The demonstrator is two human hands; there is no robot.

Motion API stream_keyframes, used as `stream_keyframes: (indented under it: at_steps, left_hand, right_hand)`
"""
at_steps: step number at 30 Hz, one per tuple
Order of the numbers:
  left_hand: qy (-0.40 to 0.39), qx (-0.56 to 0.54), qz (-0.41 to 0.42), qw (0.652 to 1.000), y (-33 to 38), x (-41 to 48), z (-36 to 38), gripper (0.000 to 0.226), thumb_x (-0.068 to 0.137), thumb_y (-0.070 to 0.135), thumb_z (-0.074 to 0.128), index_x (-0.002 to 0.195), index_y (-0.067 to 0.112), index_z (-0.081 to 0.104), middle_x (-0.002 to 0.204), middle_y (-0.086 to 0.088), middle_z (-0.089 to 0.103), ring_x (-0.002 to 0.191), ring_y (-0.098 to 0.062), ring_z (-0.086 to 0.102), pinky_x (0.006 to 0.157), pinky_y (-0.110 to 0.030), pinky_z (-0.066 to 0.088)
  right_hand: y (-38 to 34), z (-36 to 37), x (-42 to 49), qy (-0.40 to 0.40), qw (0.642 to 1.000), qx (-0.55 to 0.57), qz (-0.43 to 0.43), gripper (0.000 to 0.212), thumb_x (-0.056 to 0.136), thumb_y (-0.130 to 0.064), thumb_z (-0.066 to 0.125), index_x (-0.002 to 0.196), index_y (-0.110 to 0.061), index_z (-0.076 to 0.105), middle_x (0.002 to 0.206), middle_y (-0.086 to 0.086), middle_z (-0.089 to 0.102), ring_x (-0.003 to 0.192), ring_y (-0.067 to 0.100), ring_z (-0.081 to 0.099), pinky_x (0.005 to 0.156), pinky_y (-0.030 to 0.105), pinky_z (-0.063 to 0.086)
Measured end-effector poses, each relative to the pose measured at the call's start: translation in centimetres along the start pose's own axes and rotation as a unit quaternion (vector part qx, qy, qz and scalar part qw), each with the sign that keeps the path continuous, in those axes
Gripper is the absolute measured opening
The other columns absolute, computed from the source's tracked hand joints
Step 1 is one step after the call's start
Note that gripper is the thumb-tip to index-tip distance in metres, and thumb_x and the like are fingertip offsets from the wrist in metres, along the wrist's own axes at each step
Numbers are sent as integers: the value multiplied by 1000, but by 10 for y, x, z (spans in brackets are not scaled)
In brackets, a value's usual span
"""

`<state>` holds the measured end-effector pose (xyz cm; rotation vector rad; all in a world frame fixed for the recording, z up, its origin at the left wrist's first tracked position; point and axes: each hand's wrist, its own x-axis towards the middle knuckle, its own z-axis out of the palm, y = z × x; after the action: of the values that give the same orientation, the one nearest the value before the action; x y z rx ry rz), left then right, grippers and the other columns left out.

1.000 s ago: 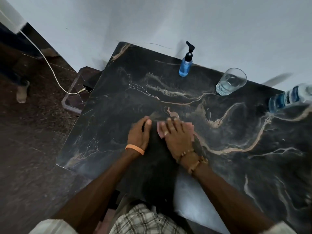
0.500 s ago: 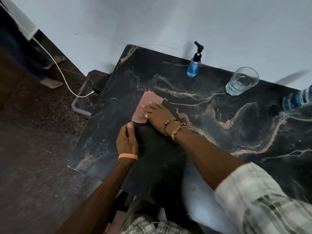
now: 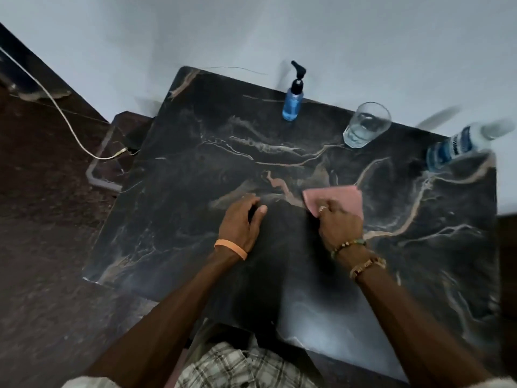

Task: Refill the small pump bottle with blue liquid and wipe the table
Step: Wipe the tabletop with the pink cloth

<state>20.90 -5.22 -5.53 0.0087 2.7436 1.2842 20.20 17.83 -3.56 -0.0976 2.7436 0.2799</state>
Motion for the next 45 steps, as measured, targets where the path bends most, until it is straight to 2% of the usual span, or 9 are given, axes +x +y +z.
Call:
stream_keyframes:
  at_steps: [5,8,15,20,25,31,35,41,45]
  left_hand:
    - [-128,90,45,987,17,-5,30,43,101,32,43,137,11,50,150,-7,41,145,-23,24,118,-34,20]
    - [-165,129,52,976,20,-6,43,42,103,27,37,142,13,45,156,-5,32,148,-23,14,119,-33,11]
    - [-167,157,87,970,40,-4,56,45,102,22,39,145,10,40,158,-8,26,148,-21,12,114,-22,1]
    - [-198,176,95,960,59,-8,77,46,103,26,34,146,11,36,159,-7,24,148,-22,9,115,-26,0]
    - [-206,172,85,960,65,-9,91,46,104,25,32,148,12,33,160,-7,20,149,-22,5,118,-28,1]
    - [-198,178,111,957,66,-8,101,47,103,27,35,147,11,35,159,-7,24,148,-20,10,115,-25,3]
    - [-201,167,131,956,73,-10,113,46,103,25,36,146,11,36,158,-8,25,148,-19,11,117,-25,3]
    - [-204,122,100,966,72,-7,113,45,104,21,35,146,7,36,157,-8,26,148,-16,14,117,-20,5]
    - [-208,133,109,963,65,-4,108,47,102,21,40,147,10,35,157,-4,28,147,-13,17,116,-21,8]
  right_hand:
    - [-30,24,-76,19,999,5,-35,38,67,-13,69,104,-2,72,89,19,70,56,30,64,44,29,48]
    - [-43,23,-61,100,981,38,-160,26,63,-20,81,89,-13,77,89,8,71,75,26,67,64,33,54]
    - [48,32,-14,59,995,63,-54,43,98,-24,41,141,-20,44,145,10,39,122,33,41,98,42,38]
    - [30,52,-79,97,986,129,-34,41,86,-11,62,127,-6,60,126,18,59,101,36,62,77,44,55]
    - [17,49,-52,87,974,172,-120,41,102,-26,41,139,-10,46,136,10,49,124,27,44,102,40,41]
    - [105,56,-52,66,974,196,90,43,99,-17,39,142,-18,39,145,7,37,131,28,34,100,41,41]
    - [75,69,-94,122,898,375,195,44,93,-14,40,132,-33,47,132,-7,49,117,16,48,95,31,42]
    - [20,64,-72,72,976,197,-49,39,99,-21,42,136,-10,49,138,12,47,125,32,42,104,44,35]
    - [92,52,-35,74,988,130,46,41,98,-25,42,139,-18,44,135,9,48,123,32,41,92,44,40]
